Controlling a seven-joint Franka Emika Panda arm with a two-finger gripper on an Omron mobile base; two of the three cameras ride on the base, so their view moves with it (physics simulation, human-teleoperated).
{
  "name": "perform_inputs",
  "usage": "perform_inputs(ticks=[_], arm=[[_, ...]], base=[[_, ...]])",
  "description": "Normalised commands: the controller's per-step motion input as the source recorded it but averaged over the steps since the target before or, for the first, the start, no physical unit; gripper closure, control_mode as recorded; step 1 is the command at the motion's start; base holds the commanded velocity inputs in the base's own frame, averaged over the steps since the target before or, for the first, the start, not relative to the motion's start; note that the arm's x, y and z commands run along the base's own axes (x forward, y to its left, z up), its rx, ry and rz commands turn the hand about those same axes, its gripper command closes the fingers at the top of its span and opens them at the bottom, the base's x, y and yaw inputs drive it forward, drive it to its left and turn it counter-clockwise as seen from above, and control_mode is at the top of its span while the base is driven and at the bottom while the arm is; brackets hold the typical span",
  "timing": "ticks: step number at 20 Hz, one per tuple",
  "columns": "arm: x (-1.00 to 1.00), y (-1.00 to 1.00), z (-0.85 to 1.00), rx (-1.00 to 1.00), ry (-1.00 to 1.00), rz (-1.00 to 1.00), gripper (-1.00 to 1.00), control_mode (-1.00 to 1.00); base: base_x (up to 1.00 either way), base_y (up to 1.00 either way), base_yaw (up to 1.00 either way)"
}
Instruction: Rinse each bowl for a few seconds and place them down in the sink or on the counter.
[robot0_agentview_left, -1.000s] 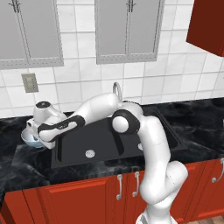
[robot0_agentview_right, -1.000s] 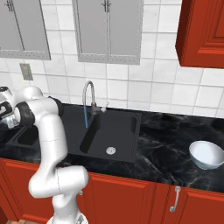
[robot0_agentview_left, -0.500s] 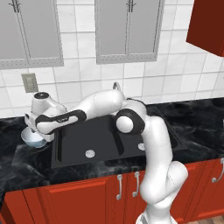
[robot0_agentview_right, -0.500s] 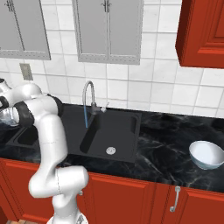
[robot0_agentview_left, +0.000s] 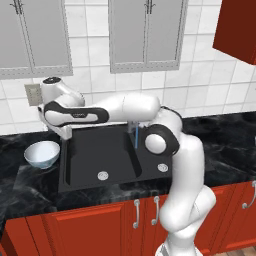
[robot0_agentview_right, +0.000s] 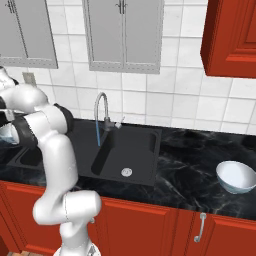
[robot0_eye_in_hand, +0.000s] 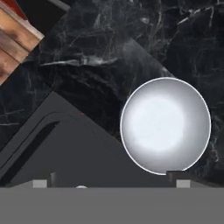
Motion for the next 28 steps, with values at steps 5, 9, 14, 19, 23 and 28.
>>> perform_inputs(ticks=[5, 9, 14, 19, 23, 28], arm=[[0.00, -0.81, 0.89, -0.09, 0.07, -0.15, -1.00, -1.00], [0.00, -0.83, 0.82, -0.03, 0.06, -0.17, -1.00, -1.00], [0.00, -0.83, 0.68, -0.01, 0.04, -0.19, -1.00, -1.00], [-0.05, -0.99, 0.26, 0.00, 0.00, -0.13, -1.00, -1.00], [-0.05, -1.00, -0.04, 0.00, 0.00, -0.10, -1.00, -1.00], [-0.09, -1.00, -0.20, 0.01, 0.00, -0.10, -1.00, -1.00]], base=[[0.00, 0.00, 0.00], [0.00, 0.00, 0.00], [0.00, 0.00, 0.00], [0.00, 0.00, 0.00], [0.00, 0.00, 0.00], [0.00, 0.00, 0.00]])
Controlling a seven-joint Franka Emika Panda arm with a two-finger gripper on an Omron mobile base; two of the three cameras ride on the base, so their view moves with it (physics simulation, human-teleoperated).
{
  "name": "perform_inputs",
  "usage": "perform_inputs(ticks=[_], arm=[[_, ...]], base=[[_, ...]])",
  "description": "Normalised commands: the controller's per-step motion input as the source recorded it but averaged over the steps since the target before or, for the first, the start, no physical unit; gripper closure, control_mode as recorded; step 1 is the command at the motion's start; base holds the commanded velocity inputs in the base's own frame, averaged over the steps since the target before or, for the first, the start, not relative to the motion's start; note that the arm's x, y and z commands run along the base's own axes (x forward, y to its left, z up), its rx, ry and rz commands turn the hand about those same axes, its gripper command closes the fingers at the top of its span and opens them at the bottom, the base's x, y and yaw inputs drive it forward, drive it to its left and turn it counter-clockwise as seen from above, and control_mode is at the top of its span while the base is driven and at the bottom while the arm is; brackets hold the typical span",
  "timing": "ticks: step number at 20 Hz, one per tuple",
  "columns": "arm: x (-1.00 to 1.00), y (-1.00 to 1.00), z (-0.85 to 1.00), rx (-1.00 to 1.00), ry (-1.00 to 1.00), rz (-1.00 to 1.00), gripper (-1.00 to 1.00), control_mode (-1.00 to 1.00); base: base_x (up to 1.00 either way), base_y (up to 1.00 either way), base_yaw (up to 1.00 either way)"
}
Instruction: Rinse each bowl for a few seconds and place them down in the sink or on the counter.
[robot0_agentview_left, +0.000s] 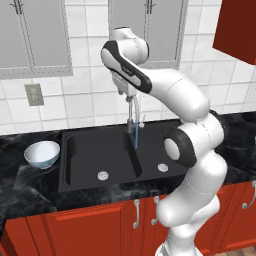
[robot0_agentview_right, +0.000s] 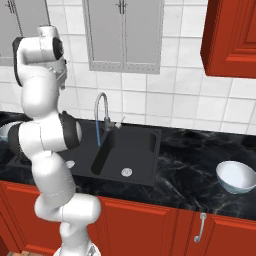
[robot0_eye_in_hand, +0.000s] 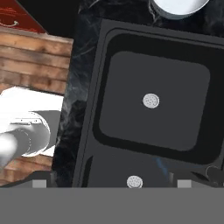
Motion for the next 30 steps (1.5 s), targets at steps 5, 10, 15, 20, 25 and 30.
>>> perform_inputs(ticks=[5, 10, 15, 20, 25, 30], arm=[[-0.17, -1.00, -0.17, 0.00, 0.00, -0.10, -1.00, -1.00], [-0.26, -0.98, -0.02, 0.00, 0.00, -0.11, -1.00, -1.00], [-0.35, -0.74, 0.11, 0.00, 0.00, -0.17, -1.00, -1.00], [-0.33, -0.73, 0.11, 0.00, 0.00, -0.18, -1.00, -1.00], [-0.28, -0.62, 0.03, -0.01, 0.00, -0.21, -1.00, -1.00], [-0.34, -0.40, -0.05, -0.06, 0.00, -0.25, -1.00, -1.00]], base=[[0.00, 0.00, 0.00], [0.00, 0.00, 0.00], [0.00, 0.00, 0.00], [0.00, 0.00, 0.00], [0.00, 0.00, 0.00], [0.00, 0.00, 0.00]])
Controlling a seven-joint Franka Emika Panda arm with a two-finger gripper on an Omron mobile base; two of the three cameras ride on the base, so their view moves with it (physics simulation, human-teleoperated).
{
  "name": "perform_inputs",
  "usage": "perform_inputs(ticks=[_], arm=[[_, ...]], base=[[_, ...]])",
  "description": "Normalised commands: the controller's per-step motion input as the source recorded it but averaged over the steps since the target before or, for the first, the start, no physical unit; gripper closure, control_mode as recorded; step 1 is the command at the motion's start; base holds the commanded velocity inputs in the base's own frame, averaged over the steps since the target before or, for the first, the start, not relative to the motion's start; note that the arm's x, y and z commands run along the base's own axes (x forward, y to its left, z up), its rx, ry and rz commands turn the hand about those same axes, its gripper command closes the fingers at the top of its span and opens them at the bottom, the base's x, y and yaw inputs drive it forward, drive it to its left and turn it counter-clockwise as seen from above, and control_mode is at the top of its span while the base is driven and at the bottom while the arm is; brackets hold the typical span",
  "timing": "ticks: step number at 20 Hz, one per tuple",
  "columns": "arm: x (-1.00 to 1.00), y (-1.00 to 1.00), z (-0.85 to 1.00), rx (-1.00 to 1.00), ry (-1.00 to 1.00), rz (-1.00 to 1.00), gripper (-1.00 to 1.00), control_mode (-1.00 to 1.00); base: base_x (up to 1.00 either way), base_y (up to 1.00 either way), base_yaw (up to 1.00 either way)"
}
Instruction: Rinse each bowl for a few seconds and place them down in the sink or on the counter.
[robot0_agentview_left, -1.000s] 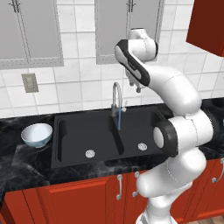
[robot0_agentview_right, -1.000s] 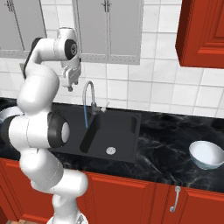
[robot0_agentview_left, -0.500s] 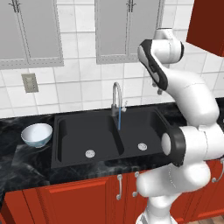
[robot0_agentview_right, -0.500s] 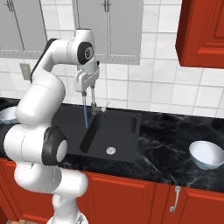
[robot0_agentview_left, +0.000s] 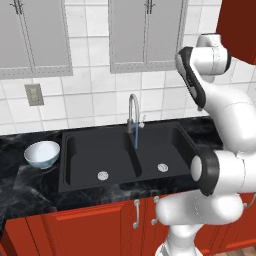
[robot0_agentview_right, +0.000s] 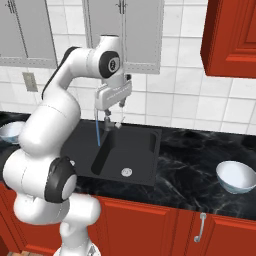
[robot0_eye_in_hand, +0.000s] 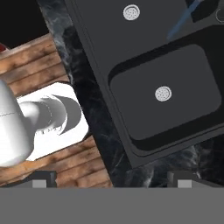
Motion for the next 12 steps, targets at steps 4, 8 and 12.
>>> perform_inputs(ticks=[4, 8, 12], arm=[[-0.44, -0.34, -0.17, -0.07, 0.00, -0.24, -1.00, -1.00], [-0.51, -0.43, -0.23, -0.11, -0.06, -0.20, -1.00, -1.00], [-0.40, -0.65, -0.14, -0.11, -0.06, -0.15, -1.00, -1.00]], base=[[0.00, 0.00, 0.00], [0.00, 0.00, 0.00], [0.00, 0.00, 0.00]])
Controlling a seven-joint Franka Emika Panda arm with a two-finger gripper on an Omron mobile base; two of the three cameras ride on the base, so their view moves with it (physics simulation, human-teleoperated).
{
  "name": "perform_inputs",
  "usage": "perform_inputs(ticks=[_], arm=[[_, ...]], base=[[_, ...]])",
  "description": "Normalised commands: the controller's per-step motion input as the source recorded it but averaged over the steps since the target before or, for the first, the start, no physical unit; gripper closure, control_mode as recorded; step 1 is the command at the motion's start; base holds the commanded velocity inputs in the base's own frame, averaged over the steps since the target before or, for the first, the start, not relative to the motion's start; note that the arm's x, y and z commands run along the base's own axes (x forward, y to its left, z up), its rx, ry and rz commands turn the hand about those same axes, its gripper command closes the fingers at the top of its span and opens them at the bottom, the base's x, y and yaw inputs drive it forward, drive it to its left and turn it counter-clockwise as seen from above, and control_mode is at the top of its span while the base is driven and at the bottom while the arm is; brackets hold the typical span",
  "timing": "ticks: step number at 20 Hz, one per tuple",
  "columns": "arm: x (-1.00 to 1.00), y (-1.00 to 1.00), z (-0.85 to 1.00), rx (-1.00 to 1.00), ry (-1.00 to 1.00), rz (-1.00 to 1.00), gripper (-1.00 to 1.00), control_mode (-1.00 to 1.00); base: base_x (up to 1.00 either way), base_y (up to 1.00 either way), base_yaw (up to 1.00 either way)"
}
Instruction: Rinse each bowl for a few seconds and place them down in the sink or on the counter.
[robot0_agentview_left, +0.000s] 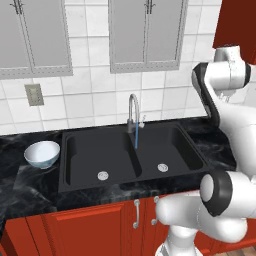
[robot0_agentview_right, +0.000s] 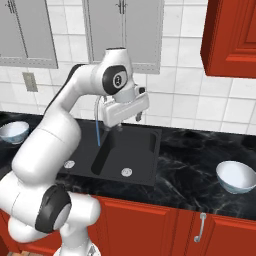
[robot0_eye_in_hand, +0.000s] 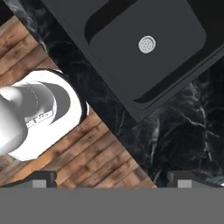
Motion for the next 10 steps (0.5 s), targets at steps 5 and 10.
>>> perform_inputs(ticks=[5, 10], arm=[[-0.16, -0.64, -0.06, -0.04, 0.00, -0.12, -1.00, -1.00], [-0.13, -0.62, -0.04, 0.00, 0.00, -0.08, -1.00, -1.00]], base=[[0.00, 0.00, 0.00], [0.00, 0.00, 0.00]])
